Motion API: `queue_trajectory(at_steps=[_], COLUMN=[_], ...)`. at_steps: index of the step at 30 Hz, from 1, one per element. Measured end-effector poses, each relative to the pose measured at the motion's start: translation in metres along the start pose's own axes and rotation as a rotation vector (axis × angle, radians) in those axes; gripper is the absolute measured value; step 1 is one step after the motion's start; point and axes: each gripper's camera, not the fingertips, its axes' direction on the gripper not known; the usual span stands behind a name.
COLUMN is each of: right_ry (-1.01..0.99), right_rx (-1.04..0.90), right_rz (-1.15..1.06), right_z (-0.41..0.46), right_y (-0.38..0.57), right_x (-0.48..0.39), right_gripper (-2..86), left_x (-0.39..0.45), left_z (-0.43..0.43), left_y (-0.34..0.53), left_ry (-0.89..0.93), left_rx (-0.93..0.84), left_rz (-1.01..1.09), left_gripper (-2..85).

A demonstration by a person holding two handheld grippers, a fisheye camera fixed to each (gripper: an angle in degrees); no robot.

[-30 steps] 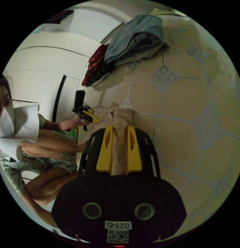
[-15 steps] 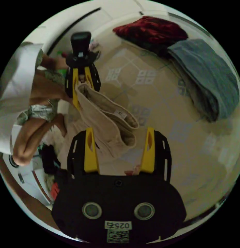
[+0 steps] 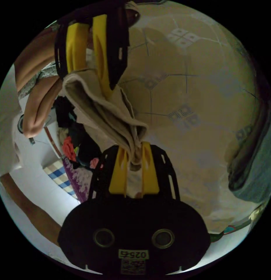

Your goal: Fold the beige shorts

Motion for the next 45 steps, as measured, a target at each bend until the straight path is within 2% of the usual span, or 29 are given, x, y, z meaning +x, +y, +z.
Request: queue_trajectory(at_steps=[3,7,9,12,14,15,16,17,18,19,20,21,23,24,26,27,28,29,31,32,33,35,37,40,42,43,45], right_ry=[0.101,0.232,0.193,0.063,0.0,0.003,0.037,0.11,0.16,0.276,0.428,0.503,0.708,0.741,0.782,0.749,0.611,0.459,0.247,0.105,0.065,0.003,-0.078,-0.215,-0.257,-0.225,-0.202], right_rx=[0.093,0.31,0.385,0.687,1.018,1.102,1.287,1.48,1.574,1.745,1.871,1.918,2.008,2.013,2.069,2.103,2.115,2.012,1.826,1.819,1.848,1.897,1.904,2.133,2.273,2.26,2.102], right_rz=[0.17,0.452,0.584,0.734,0.86,0.89,0.945,1.037,1.086,1.203,1.306,1.379,1.757,1.874,2.387,2.495,2.705,2.886,3.139,3.267,3.316,3.458,3.502,3.441,3.378,3.354,3.385], right_z=[-0.034,-0.066,-0.062,-0.041,-0.003,0.008,0.032,0.058,0.072,0.099,0.124,0.136,0.184,0.197,0.257,0.272,0.298,0.316,0.338,0.353,0.359,0.379,0.392,0.419,0.431,0.432,0.432], right_y=[0.032,0.095,0.124,0.192,0.255,0.268,0.292,0.311,0.318,0.322,0.315,0.308,0.263,0.249,0.186,0.171,0.141,0.114,0.08,0.06,0.051,0.028,0.023,0.022,0.028,0.036,0.052], right_x=[-0.021,-0.068,-0.09,-0.163,-0.265,-0.298,-0.371,-0.452,-0.494,-0.581,-0.665,-0.705,-0.847,-0.876,-0.973,-0.994,-1.029,-1.058,-1.098,-1.126,-1.139,-1.186,-1.21,-1.238,-1.25,-1.258,-1.269], right_gripper=[6.9,8.8,10.6,11.1,12.5,13.2,13.4,13.7,13.9,14.7,16.0,16.4,16.7,16.5,18.2,19.2,20.5,21.0,21.9,21.8,21.8,20.8,20.8,21.3,20.7,19.8,18.6], left_x=[-0.027,-0.067,-0.101,-0.147,-0.124,-0.112,-0.086,-0.057,-0.044,-0.021,-0.005,0.004,0.043,0.055,0.098,0.108,0.126,0.147,0.175,0.198,0.208,0.247,0.272,0.306,0.325,0.336,0.351], left_z=[0.001,0.013,0.03,0.057,0.061,0.062,0.067,0.077,0.085,0.11,0.145,0.167,0.272,0.302,0.422,0.451,0.507,0.561,0.634,0.681,0.706,0.807,0.882,0.992,1.038,1.061,1.089], left_y=[0.0,0.009,0.024,0.065,0.092,0.097,0.105,0.107,0.105,0.094,0.077,0.067,0.03,0.023,0.006,0.003,-0.004,-0.013,-0.03,-0.04,-0.044,-0.056,-0.055,-0.039,-0.029,-0.023,-0.015], left_ry=[-0.034,-0.187,-0.196,-0.18,-0.309,-0.382,-0.532,-0.596,-0.58,-0.499,-0.39,-0.337,-0.149,-0.091,0.205,0.277,0.403,0.478,0.514,0.538,0.539,0.562,0.558,0.56,0.56,0.555,0.525], left_rx=[0.062,0.111,0.157,0.219,0.332,0.351,0.368,0.395,0.409,0.383,0.303,0.253,0.021,-0.037,-0.216,-0.254,-0.329,-0.407,-0.474,-0.525,-0.555,-0.748,-0.905,-1.159,-1.229,-1.25,-1.266], left_rz=[-0.108,-0.2,-0.349,-0.633,-0.659,-0.662,-0.655,-0.609,-0.554,-0.446,-0.372,-0.331,-0.117,-0.047,0.161,0.193,0.256,0.352,0.473,0.59,0.635,0.744,0.804,0.813,0.833,0.866,0.94], left_gripper=[6.2,6.1,6.9,9.1,8.3,8.3,8.3,8.2,8.0,7.8,7.8,7.8,7.3,7.1,6.3,6.3,6.4,7.5,9.2,10.0,10.2,10.6,10.8,10.2,9.6,9.3,8.4])
